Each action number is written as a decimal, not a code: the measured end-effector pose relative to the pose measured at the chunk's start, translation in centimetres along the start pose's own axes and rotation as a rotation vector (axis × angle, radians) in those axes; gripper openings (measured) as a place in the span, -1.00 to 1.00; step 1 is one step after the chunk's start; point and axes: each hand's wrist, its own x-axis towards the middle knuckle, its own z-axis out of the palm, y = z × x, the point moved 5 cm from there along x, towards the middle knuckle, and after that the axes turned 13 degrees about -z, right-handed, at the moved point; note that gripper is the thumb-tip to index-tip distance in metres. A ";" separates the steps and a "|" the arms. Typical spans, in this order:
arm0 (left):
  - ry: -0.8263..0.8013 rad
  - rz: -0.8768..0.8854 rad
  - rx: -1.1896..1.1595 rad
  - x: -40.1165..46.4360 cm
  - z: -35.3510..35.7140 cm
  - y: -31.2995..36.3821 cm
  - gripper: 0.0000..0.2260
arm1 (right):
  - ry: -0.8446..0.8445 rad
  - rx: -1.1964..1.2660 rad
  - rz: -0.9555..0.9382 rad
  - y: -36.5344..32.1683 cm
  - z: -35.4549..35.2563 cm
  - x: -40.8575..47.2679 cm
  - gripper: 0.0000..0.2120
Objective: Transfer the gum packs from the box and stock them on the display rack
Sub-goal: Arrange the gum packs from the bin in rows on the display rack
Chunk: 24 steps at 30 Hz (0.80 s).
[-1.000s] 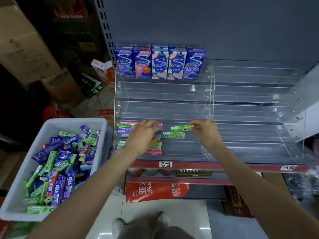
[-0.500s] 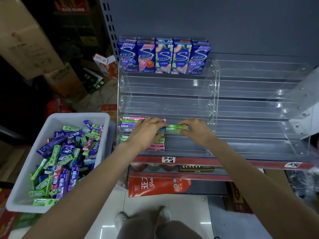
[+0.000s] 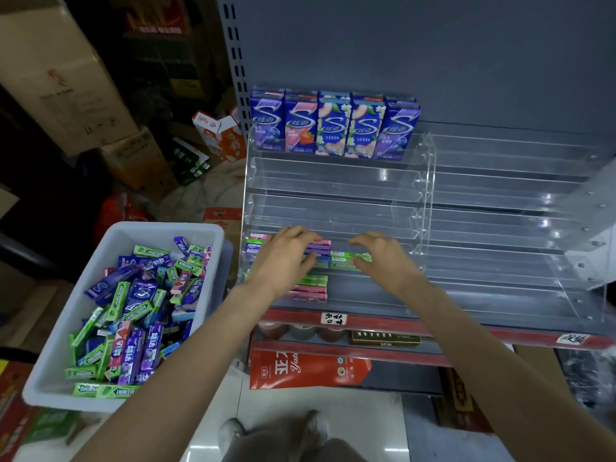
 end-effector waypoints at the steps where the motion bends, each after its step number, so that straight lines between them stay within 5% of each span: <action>1: 0.045 -0.018 -0.050 -0.4 -0.8 -0.6 -0.69 | 0.021 0.007 -0.016 -0.8 -0.3 0.2 -0.65; 8: 0.275 -0.213 -0.248 -3.9 -6.3 -9.9 -0.81 | 0.174 0.198 -0.175 -10.0 0.9 5.1 -0.77; 13: 0.307 -0.410 -0.316 -5.9 -8.5 -20.9 -0.83 | 0.101 0.278 -0.248 -17.9 6.8 10.9 -0.79; 18: 0.165 -0.589 -0.315 -6.2 -8.6 -32.2 -0.79 | -0.086 0.323 -0.138 -23.0 14.9 16.5 -0.74; 24: -0.181 -0.527 -0.112 -4.8 -5.6 -40.5 -0.68 | -0.296 0.309 0.078 -25.0 23.2 20.1 -0.51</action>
